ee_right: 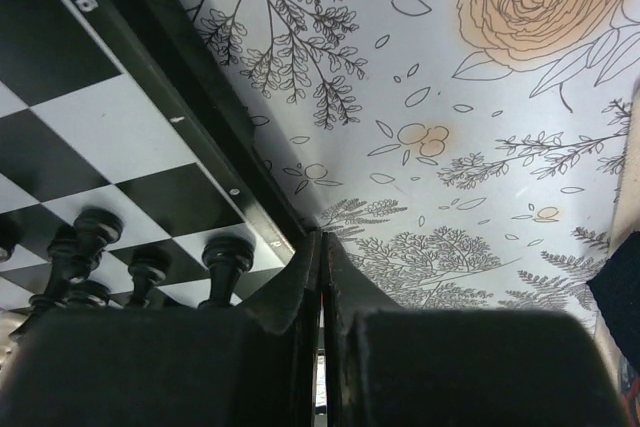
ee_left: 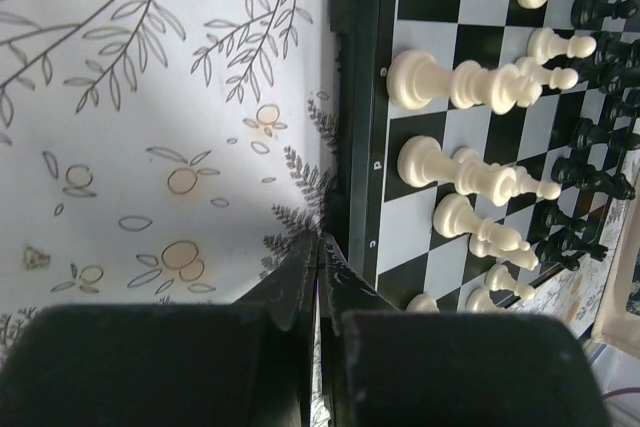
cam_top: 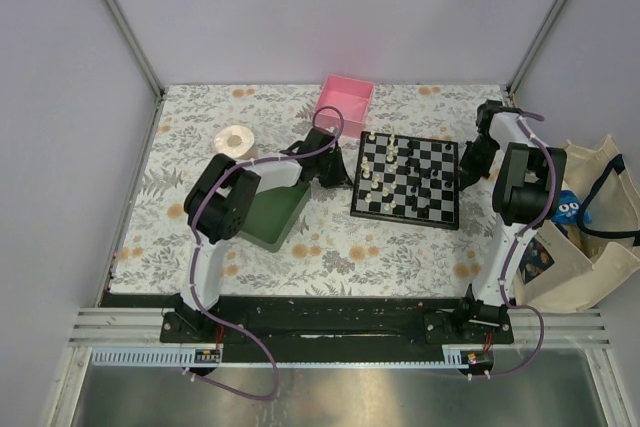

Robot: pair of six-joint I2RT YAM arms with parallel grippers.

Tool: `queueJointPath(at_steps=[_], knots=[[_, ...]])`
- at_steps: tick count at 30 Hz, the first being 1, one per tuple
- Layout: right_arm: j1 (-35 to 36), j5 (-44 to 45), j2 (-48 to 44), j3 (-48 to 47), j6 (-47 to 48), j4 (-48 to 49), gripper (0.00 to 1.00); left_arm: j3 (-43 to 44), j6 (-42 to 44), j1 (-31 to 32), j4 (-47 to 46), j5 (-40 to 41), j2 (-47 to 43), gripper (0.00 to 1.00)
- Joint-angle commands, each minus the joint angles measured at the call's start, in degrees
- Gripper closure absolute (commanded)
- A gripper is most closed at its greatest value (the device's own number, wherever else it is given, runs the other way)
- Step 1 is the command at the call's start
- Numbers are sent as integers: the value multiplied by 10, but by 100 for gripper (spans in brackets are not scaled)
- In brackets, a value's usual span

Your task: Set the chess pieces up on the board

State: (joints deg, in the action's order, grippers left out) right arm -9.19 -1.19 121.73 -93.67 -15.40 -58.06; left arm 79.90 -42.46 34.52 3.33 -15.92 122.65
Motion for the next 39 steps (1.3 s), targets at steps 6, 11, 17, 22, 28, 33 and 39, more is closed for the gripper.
queueJointPath(at_steps=[6,11,17,22,28,33,39], knots=[[22,-50,-2,35,-10,27,94,-33,10,2,8,0,-45,100],[31,-57,-11,58,-7,37,94,-38,14,2,11,1,-53,100],[49,-60,-31,70,-6,35,94,-54,15,2,4,-5,-66,100],[83,-64,-46,85,-6,36,94,-77,14,3,-5,-16,-82,100],[116,-61,-81,132,-22,66,93,-127,13,3,-25,-7,-118,100],[142,-65,-110,165,-33,85,93,-159,15,3,-31,-7,-141,100],[172,-67,-134,194,-42,98,93,-188,17,5,-45,-8,-153,100]])
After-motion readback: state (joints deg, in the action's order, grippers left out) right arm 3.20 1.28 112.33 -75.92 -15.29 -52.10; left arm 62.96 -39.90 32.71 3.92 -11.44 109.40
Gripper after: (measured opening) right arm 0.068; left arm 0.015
